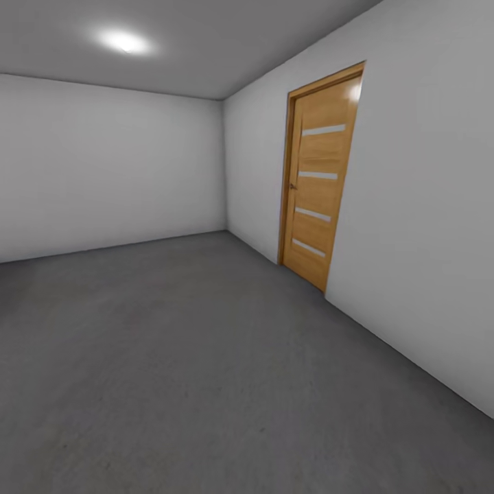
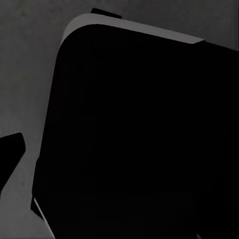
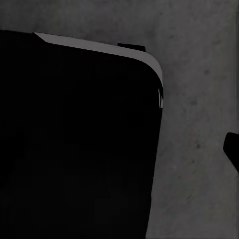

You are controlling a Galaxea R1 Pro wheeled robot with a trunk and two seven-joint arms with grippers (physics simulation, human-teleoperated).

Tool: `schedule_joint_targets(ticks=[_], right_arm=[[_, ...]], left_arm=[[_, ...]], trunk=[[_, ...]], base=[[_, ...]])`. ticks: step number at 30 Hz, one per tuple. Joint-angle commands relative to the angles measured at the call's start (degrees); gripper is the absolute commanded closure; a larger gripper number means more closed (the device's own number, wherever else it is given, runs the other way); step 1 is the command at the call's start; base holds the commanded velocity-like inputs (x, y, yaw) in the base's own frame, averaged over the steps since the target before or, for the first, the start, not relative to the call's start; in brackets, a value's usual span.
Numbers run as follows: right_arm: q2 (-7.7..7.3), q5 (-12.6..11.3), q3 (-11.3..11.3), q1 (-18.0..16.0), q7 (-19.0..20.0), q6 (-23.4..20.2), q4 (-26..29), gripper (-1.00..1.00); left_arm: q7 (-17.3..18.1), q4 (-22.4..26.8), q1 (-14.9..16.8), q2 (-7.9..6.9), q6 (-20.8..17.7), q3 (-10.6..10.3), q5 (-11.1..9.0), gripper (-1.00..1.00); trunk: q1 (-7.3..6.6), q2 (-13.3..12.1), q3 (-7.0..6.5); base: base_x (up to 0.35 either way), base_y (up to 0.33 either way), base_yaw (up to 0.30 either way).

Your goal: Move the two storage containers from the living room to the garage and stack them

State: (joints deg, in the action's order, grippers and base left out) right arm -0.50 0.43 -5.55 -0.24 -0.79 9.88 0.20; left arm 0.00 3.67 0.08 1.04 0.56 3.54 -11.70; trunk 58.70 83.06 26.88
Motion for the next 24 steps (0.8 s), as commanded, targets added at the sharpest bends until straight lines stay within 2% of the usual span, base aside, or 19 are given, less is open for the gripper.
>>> schedule_joint_targets(ticks=[1, 24], right_arm=[[-0.01, 0.0, -0.4, 0.0, -0.1, 0.1, 0.0, -1.0], [-0.03, 0.0, -0.4, 0.0, -0.1, 0.2, 0.0, -1.0]], left_arm=[[0.0, 0.0, 0.0, 0.02, 0.1, 0.3, -0.1, -1.0], [0.0, 0.0, 0.0, 0.02, 0.1, 0.3, -0.1, -1.0]], trunk=[[0.03, 0.0, 0.05], [0.03, 0.0, 0.05]], base=[[0.322, 0.0, 0.0], [0.322, 0.0, 0.0]])
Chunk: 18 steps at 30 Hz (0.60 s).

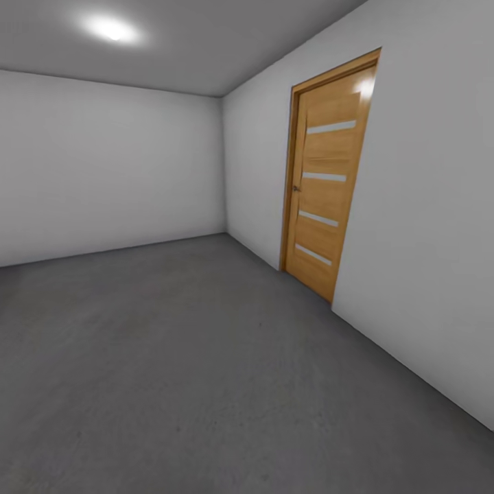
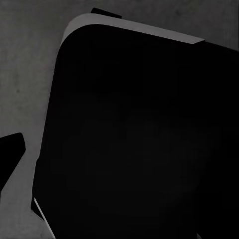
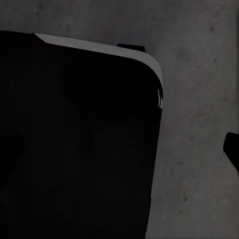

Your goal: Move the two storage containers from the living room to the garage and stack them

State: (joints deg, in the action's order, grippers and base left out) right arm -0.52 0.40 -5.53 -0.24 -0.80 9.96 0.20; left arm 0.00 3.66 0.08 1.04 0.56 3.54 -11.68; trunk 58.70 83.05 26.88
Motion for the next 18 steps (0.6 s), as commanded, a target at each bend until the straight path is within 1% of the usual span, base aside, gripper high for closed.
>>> schedule_joint_targets(ticks=[1, 18], right_arm=[[-0.03, 0.0, -0.4, 0.0, -0.1, 0.2, 0.0, -1.0], [-0.02, 0.0, -0.4, 0.0, -0.1, 0.1, -0.1, -1.0]], left_arm=[[0.0, 0.0, 0.0, 0.02, 0.1, 0.3, -0.1, -1.0], [0.0, 0.0, 0.0, -0.04, 0.1, 0.3, -0.1, -1.0]], trunk=[[0.03, 0.0, 0.05], [0.03, 0.0, 0.05]], base=[[0.322, 0.0, 0.0], [0.322, 0.0, 0.0]])
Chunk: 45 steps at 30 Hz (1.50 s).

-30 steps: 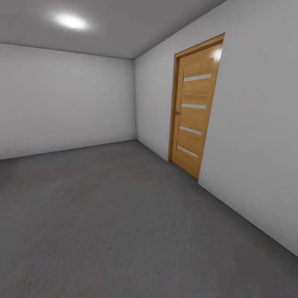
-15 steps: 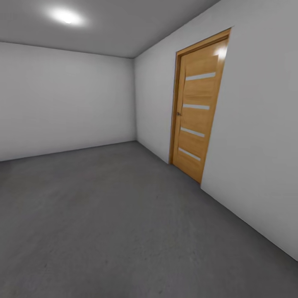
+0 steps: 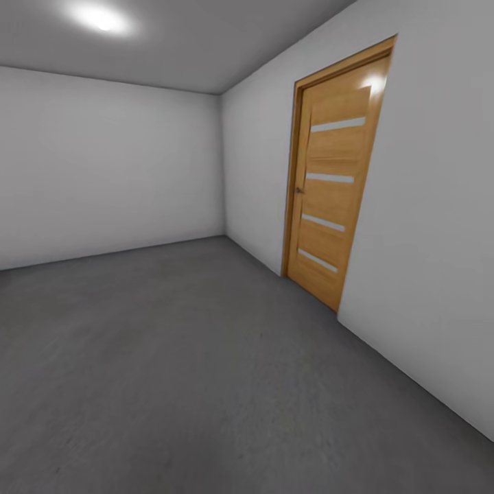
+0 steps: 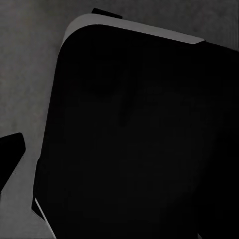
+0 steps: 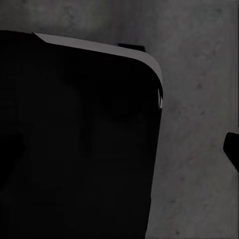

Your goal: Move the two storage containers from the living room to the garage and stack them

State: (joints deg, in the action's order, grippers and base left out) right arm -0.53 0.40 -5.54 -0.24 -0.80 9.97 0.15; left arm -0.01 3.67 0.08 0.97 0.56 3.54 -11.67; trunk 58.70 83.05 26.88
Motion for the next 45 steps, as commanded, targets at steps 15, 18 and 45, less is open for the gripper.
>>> schedule_joint_targets(ticks=[15, 18, 45], right_arm=[[0.0, 0.0, -0.4, 0.0, -0.1, 0.1, 0.0, -1.0], [-0.01, 0.0, -0.4, 0.0, -0.1, 0.1, 0.0, -1.0], [0.3, -0.3, -0.1, 0.0, -0.1, 0.3, -0.1, -1.0]], left_arm=[[0.0, 0.1, 0.0, 0.2, 0.1, 0.5, 0.0, -1.0], [0.0, 0.0, 0.0, 0.2, 0.1, 0.5, 0.0, -1.0], [0.0, 0.0, 0.0, 0.0, 0.0, 0.3, -0.3, -1.0]], trunk=[[0.03, 0.0, 0.05], [0.03, 0.0, 0.05], [0.03, 0.0, 0.05]], base=[[0.322, 0.0, 0.0], [0.322, 0.0, 0.0], [0.322, 0.001, -0.108]])
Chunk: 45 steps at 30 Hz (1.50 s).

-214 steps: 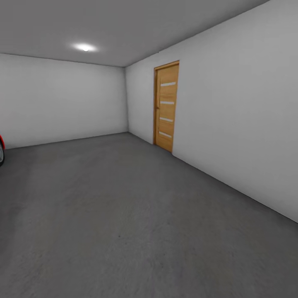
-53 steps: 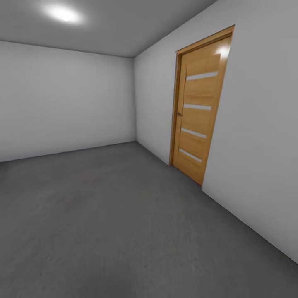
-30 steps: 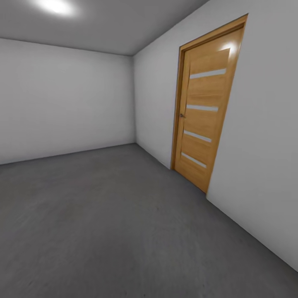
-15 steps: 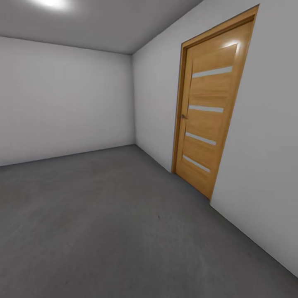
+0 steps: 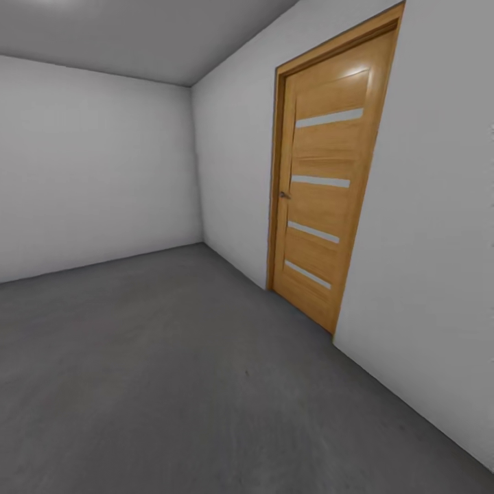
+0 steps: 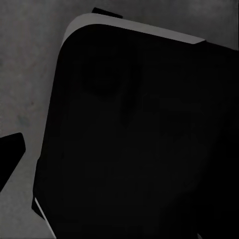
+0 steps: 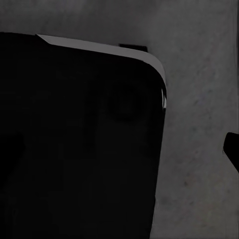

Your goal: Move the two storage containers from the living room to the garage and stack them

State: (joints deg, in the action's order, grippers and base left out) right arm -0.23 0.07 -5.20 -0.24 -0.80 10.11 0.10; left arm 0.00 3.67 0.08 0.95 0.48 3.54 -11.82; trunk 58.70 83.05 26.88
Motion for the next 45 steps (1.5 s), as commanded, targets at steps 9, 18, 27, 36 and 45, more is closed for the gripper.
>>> schedule_joint_targets(ticks=[9, 18, 27, 36, 45], right_arm=[[-0.04, 0.1, -0.5, 0.0, -0.1, 0.2, 0.0, -1.0], [-0.07, 0.3, -0.6, 0.0, -0.1, 0.1, 0.0, -1.0], [-0.07, 0.3, -0.7, 0.0, -0.1, 0.0, 0.0, -1.0], [-0.12, 0.3, -0.7, 0.0, -0.1, 0.0, 0.0, -1.0], [-0.29, 0.2, -0.7, 0.0, -0.1, 0.4, 0.0, -1.0]], left_arm=[[0.0, 0.0, 0.0, 0.02, 0.1, 0.4, -0.1, -1.0], [0.0, 0.0, 0.0, 0.02, 0.1, 0.3, -0.1, -1.0], [0.0, 0.0, 0.0, 0.02, 0.1, 0.3, -0.1, -1.0], [0.0, 0.0, 0.0, 0.02, 0.1, 0.3, -0.1, -1.0], [0.0, 0.0, 0.0, 0.02, 0.1, 0.3, -0.1, -1.0]], trunk=[[0.03, 0.0, 0.05], [0.03, 0.0, 0.08], [0.03, 0.0, 0.08], [0.03, 0.0, 0.08], [0.03, 0.0, 0.08]], base=[[0.322, 0.076, -0.274], [0.322, 0.112, -0.205], [0.322, 0.115, -0.013], [0.322, 0.115, -0.001], [0.322, 0.115, 0.0]])
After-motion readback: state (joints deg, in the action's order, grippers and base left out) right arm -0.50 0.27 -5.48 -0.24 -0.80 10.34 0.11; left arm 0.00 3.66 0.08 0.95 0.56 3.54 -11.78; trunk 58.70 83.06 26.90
